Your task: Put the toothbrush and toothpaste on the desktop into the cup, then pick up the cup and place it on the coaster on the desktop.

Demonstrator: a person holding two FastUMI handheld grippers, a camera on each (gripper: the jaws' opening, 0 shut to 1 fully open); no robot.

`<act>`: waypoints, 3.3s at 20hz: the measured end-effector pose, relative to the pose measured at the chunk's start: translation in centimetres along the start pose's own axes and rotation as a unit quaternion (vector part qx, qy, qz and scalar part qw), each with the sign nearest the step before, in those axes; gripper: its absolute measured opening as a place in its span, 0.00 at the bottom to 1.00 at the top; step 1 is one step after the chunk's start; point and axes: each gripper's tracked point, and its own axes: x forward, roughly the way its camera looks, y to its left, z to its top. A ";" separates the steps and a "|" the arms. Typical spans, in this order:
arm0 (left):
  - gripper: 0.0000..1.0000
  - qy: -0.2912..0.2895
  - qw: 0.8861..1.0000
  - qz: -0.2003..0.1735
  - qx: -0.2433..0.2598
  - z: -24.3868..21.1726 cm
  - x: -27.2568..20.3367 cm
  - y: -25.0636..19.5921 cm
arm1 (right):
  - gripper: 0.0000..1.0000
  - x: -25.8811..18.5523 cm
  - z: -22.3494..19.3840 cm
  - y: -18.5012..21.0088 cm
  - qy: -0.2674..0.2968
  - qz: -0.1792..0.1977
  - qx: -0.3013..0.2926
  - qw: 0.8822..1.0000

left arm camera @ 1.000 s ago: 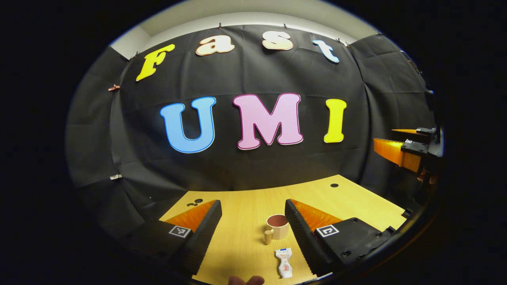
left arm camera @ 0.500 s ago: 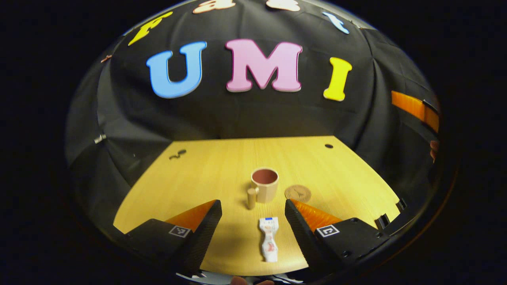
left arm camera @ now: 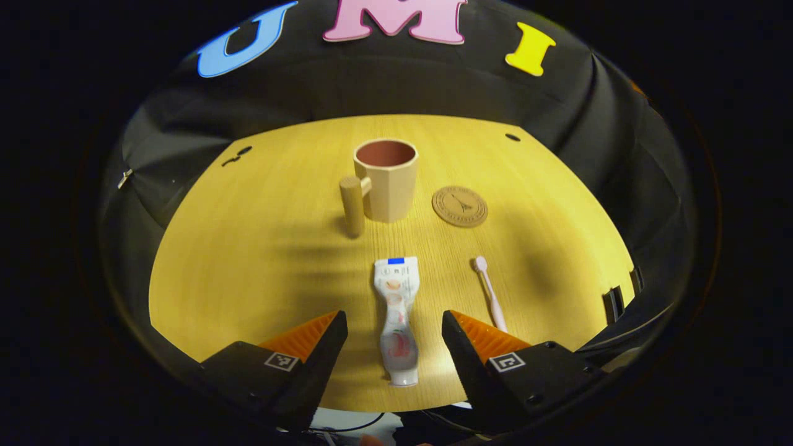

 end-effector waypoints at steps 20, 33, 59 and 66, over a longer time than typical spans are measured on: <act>0.62 0.137 0.990 0.018 -0.014 -0.5 6.1 -1.7 | 0.97 3.3 -7.3 -1.7 0.049 0.075 0.021 0.996; 0.22 0.149 0.986 -0.048 0.062 -0.3 5.6 -2.6 | 0.98 -1.8 -12.6 6.9 0.157 0.142 0.066 0.975; 0.18 -0.234 0.927 -0.287 0.064 22.2 -12.2 2.4 | 0.91 -9.7 -29.3 20.6 0.489 0.053 0.080 0.867; 0.18 -0.290 0.909 -0.294 0.053 25.8 -10.8 1.3 | 0.71 -8.6 -31.0 22.4 0.534 0.067 0.079 0.839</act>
